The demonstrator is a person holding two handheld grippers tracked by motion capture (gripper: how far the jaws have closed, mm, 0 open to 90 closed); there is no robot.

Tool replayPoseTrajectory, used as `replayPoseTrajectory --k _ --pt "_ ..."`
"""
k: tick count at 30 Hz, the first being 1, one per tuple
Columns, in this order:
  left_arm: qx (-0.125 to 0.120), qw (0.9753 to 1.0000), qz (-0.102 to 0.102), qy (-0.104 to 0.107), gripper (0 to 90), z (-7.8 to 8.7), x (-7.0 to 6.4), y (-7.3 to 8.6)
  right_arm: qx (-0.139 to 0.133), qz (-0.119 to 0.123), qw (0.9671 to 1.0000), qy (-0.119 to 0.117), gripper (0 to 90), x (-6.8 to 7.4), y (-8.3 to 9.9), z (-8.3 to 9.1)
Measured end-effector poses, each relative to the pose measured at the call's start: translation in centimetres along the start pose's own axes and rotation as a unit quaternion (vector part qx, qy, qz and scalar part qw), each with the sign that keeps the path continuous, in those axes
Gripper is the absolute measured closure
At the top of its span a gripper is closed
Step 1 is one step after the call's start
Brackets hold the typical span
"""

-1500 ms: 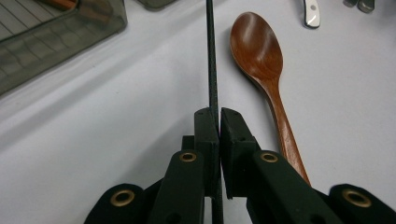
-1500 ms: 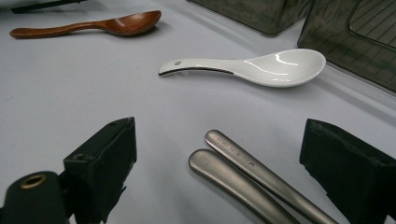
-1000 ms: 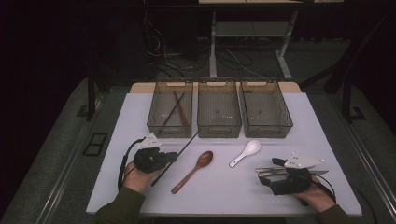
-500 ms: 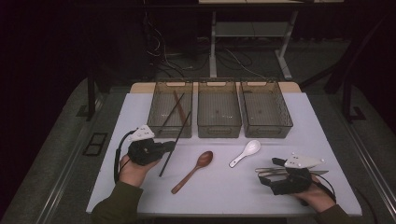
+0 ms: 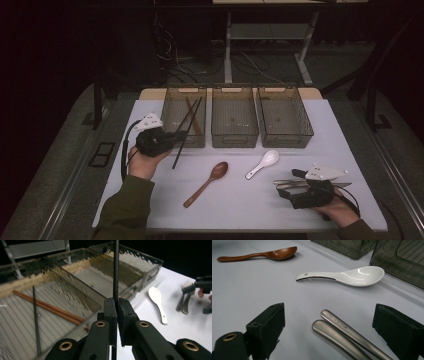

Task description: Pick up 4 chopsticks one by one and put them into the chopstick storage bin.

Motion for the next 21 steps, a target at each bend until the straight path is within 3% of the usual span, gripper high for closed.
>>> replayPoseTrajectory --k 5,14,21 --pt "-0.011 0.9999 -0.005 -0.002 85.2 -0.2 1.0 -2.2 -0.001 -0.007 1.0 0.001 10.6 -0.1 0.0 0.1" --pt "-0.022 0.9994 -0.013 -0.025 85.2 -0.6 3.4 -6.4 -0.001 -0.006 1.0 0.001 10.6 -0.1 0.0 0.0" --pt "-0.005 0.9984 -0.013 -0.054 85.2 -2.4 5.5 -7.5 -0.002 -0.008 1.0 0.001 10.6 -0.1 0.0 0.1"
Point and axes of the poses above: each handheld gripper's, and its own axes: z roughly backward along the jaws, y roughly out of its underside, x roughly to its left, the point moved 3 cm from there along -z, roughly forward along the jaws, and after that the axes turned 8 degrees about x, right-handed, at the moved point
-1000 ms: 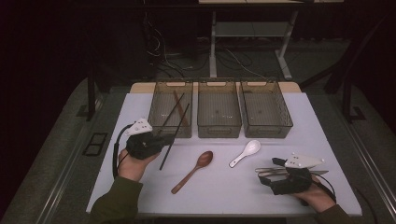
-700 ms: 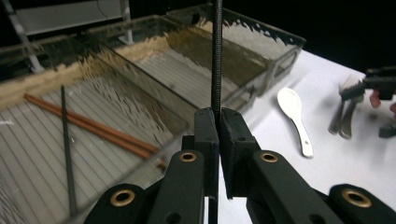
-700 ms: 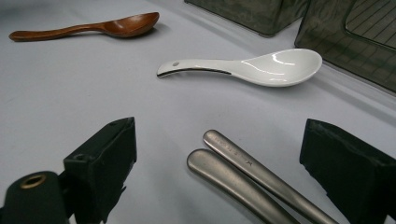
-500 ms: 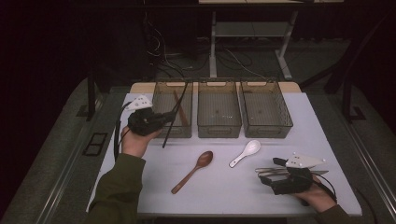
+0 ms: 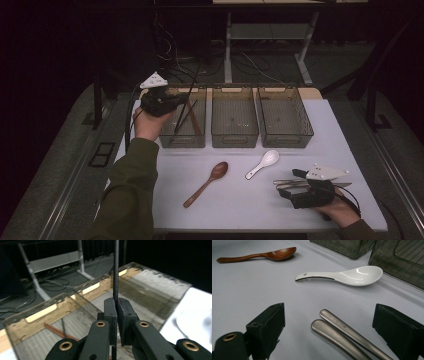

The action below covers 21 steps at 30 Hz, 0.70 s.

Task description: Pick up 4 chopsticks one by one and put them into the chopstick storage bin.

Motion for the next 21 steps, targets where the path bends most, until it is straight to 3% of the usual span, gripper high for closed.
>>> replayPoseTrajectory --k 4,11,21 --pt "0.013 0.9997 0.017 -0.008 85.2 -1.4 1.3 0.7 -0.002 0.002 1.0 0.0 10.6 -0.1 0.0 0.0" --pt "0.055 0.998 0.021 -0.023 85.2 -3.4 2.5 2.0 -0.002 0.001 1.0 0.0 10.6 -0.1 0.0 0.1" --pt "0.103 0.993 0.05 -0.03 85.2 -4.4 4.0 4.6 -0.001 0.001 1.0 0.0 10.6 -0.1 0.1 0.1"
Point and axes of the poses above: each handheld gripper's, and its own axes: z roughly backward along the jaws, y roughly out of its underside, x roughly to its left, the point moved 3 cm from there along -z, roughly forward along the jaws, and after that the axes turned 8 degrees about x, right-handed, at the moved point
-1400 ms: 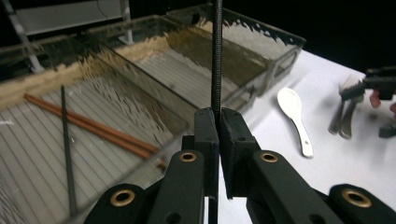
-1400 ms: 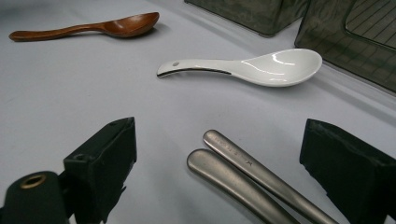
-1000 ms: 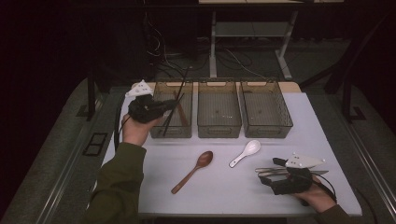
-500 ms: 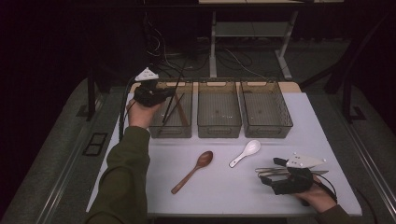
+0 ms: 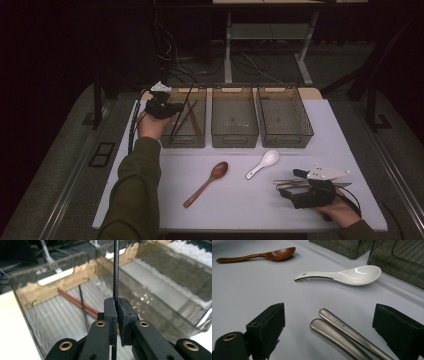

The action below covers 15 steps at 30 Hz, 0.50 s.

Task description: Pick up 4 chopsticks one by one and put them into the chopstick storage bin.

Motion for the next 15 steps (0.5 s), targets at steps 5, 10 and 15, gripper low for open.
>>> replayPoseTrajectory --k 5,10,15 --pt "0.01 0.9999 0.012 0.004 85.1 -0.6 0.3 0.8 0.0 -0.001 1.0 0.0 10.6 0.0 0.0 -0.1" --pt "0.03 0.9993 0.021 0.003 85.0 -1.1 0.7 1.4 0.0 0.001 1.0 0.0 10.6 0.0 0.0 -0.1" --pt "0.035 0.9989 0.03 -0.013 76.1 -1.4 0.8 1.8 0.001 -0.001 1.0 0.0 10.7 0.0 0.0 -0.1"
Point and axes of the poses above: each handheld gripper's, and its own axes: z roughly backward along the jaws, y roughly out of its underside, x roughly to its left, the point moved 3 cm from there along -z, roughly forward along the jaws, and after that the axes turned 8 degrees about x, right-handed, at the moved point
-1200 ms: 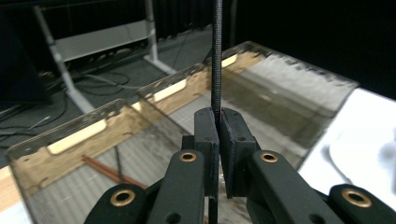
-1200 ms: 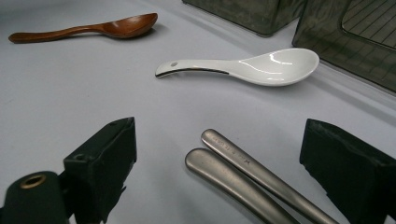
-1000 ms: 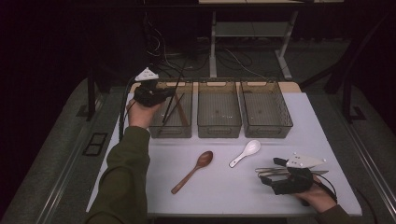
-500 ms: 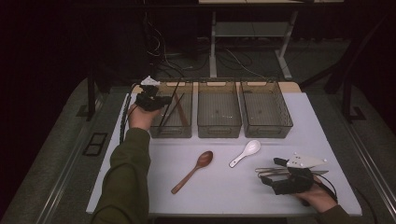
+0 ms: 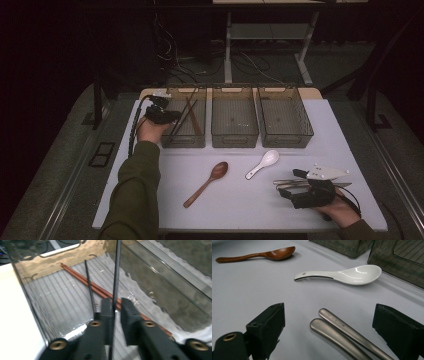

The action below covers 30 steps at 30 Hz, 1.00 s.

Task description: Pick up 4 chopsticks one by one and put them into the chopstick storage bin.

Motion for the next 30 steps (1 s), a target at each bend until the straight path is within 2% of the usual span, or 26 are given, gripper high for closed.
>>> replayPoseTrajectory --k 7,15,24,30 --pt "-0.013 0.9999 0.007 0.0 63.3 0.0 0.0 0.0 0.0 0.0 1.0 -0.001 10.6 0.0 0.0 0.0" --pt "-0.043 0.9989 0.005 0.02 52.2 1.0 -1.0 -0.6 0.0 0.0 1.0 -0.001 10.6 0.0 0.0 0.0" --pt "-0.069 0.9963 -0.023 0.046 39.3 2.8 -3.2 -1.1 0.001 0.001 1.0 -0.001 10.6 0.1 0.0 0.0" --pt "-0.074 0.994 -0.042 0.068 33.7 3.9 -4.8 -0.9 0.001 0.001 1.0 -0.001 10.6 0.1 0.0 0.0"
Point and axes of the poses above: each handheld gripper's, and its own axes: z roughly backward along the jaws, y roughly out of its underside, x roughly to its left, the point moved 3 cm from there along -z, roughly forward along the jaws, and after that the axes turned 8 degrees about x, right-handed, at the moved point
